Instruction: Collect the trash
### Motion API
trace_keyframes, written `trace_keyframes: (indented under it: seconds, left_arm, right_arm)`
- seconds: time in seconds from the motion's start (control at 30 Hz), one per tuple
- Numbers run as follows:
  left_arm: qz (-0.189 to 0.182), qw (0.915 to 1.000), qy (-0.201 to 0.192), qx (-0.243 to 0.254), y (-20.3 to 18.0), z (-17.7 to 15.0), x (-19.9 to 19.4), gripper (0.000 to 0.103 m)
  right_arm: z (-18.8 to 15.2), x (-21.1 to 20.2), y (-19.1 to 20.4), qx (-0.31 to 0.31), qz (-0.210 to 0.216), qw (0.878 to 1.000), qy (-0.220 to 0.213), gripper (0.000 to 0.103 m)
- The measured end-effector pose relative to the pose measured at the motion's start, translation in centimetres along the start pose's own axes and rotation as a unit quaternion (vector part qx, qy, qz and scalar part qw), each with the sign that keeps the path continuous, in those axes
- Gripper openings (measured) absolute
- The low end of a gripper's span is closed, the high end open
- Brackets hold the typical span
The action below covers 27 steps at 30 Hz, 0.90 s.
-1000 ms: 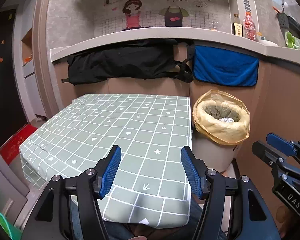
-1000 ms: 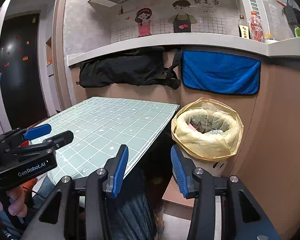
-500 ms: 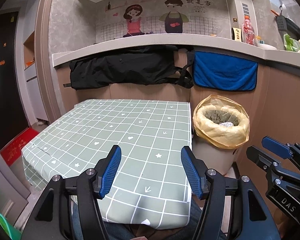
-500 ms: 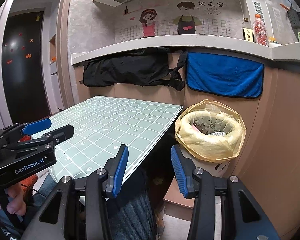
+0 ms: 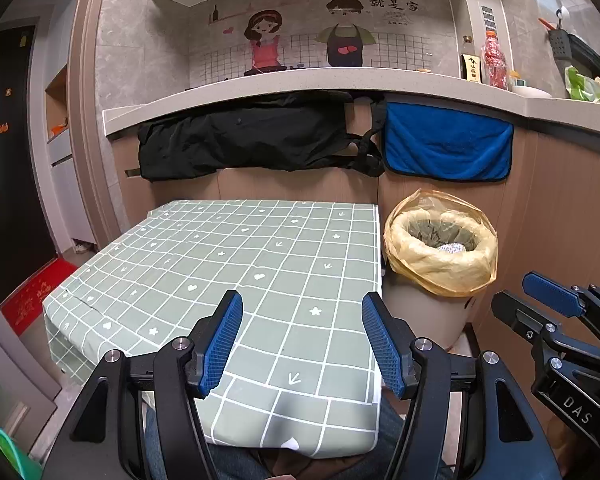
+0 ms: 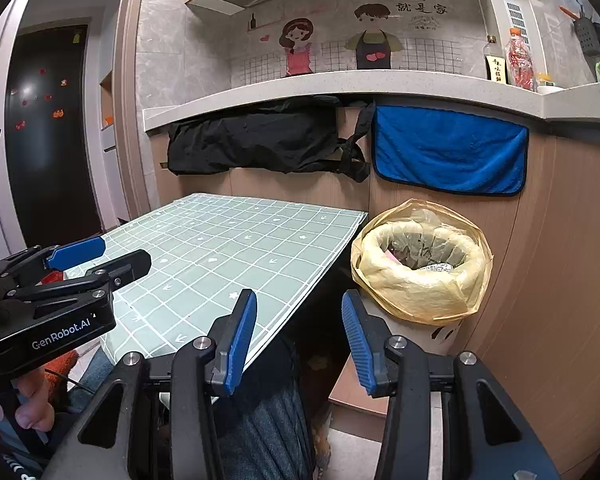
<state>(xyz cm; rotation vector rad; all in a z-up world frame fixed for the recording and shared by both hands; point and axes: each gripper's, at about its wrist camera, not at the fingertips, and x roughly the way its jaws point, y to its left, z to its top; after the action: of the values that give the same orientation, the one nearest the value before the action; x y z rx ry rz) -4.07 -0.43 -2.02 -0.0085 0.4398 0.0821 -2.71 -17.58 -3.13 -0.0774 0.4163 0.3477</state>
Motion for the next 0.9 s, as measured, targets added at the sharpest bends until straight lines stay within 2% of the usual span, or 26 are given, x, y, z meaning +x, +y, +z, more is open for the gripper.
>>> trace_keyframes:
  seconds: [0.9]
  left_arm:
    - [-0.004, 1.0000, 0.003, 0.000, 0.04, 0.14, 0.61, 0.063]
  right_arm:
    - [0.15, -0.12, 0.12, 0.001, -0.003, 1.000, -0.003, 0.042]
